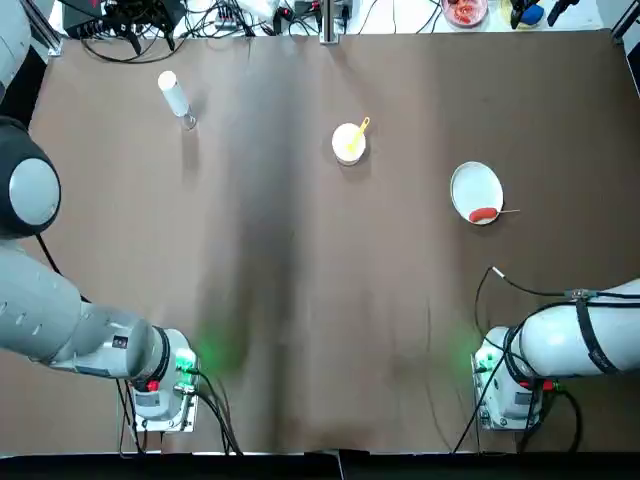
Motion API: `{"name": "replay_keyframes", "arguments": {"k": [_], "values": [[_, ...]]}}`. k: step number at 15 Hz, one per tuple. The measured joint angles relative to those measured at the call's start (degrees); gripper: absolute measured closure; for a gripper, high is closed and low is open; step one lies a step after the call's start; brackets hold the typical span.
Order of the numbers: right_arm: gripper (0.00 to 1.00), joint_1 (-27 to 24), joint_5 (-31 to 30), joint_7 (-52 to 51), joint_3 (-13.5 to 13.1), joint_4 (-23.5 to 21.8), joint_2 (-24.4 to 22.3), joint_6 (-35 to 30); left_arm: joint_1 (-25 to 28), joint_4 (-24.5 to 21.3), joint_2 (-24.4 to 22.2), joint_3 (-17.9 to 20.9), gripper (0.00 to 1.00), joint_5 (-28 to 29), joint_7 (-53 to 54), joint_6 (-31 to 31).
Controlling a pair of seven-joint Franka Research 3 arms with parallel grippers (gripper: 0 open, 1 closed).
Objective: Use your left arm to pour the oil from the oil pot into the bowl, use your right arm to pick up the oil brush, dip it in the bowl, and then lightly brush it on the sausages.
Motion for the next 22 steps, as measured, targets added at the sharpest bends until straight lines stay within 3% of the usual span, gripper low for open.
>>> {"name": "replay_keyframes", "arguments": {"k": [22], "values": [[0.00, 0.0, 0.0, 0.0, 0.1, 0.0, 0.0, 0.2, -0.2, 0.1, 0.0, -0.1, 0.00, 1.7, 0.0, 0.0]]}}
